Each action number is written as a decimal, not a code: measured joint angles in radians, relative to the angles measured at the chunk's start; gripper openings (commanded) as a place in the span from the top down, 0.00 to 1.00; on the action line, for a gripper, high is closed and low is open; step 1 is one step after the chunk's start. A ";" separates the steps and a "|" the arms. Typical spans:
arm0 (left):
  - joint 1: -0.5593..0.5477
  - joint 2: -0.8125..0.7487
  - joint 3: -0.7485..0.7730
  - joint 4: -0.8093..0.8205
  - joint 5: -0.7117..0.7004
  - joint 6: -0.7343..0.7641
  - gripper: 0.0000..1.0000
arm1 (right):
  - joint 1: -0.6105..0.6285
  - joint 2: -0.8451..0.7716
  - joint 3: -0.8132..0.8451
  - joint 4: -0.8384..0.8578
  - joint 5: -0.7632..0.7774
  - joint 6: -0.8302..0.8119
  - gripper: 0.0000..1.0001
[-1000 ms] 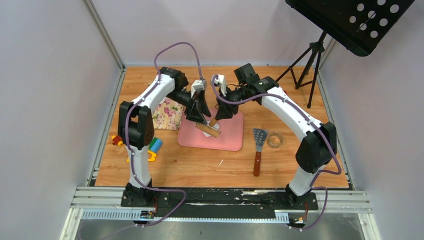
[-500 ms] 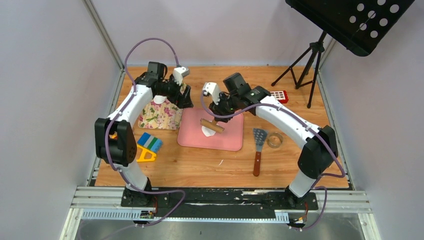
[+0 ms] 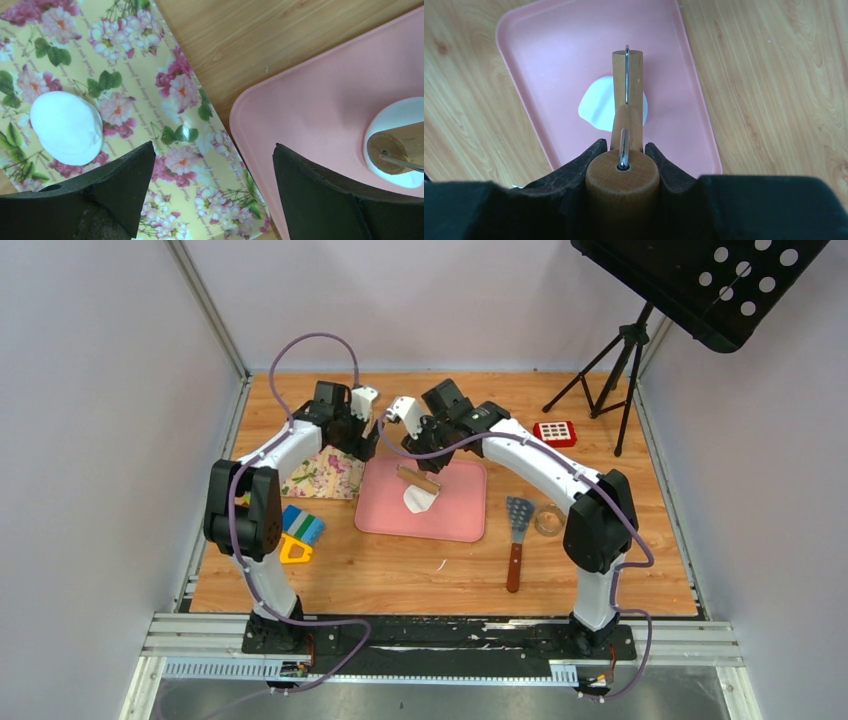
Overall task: Roll out the dumpling wrappers from the dough
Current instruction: Flatten out the dough on the work surface.
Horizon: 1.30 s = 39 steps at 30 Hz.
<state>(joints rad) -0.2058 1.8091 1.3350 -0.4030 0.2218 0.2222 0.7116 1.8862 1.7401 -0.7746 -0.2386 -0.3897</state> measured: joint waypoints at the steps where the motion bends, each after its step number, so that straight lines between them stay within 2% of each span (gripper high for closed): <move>1: -0.013 0.004 -0.011 0.011 -0.020 0.000 0.08 | 0.003 0.007 0.000 -0.006 0.013 -0.013 1.00; 11: -0.047 0.059 -0.098 0.117 -0.107 -0.027 0.16 | 0.073 0.097 0.076 -0.114 0.142 -0.146 1.00; 19: -0.047 0.063 -0.108 0.116 -0.116 -0.039 0.26 | 0.137 0.097 0.100 -0.201 0.153 -0.201 1.00; 32: -0.047 0.077 -0.106 0.089 -0.127 -0.046 0.38 | 0.070 0.097 0.090 -0.219 0.126 -0.253 1.00; 34: -0.046 0.092 -0.099 0.084 -0.126 -0.047 0.43 | 0.068 0.096 0.085 -0.220 0.125 -0.261 1.00; 39: -0.047 0.133 -0.047 0.056 -0.116 -0.071 0.75 | 0.064 0.094 0.075 -0.213 0.124 -0.276 1.00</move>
<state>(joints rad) -0.2531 1.9419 1.2877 -0.3466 0.1059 0.1509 0.7753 1.9800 1.8153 -0.9878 -0.1146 -0.6655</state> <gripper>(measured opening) 0.416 0.328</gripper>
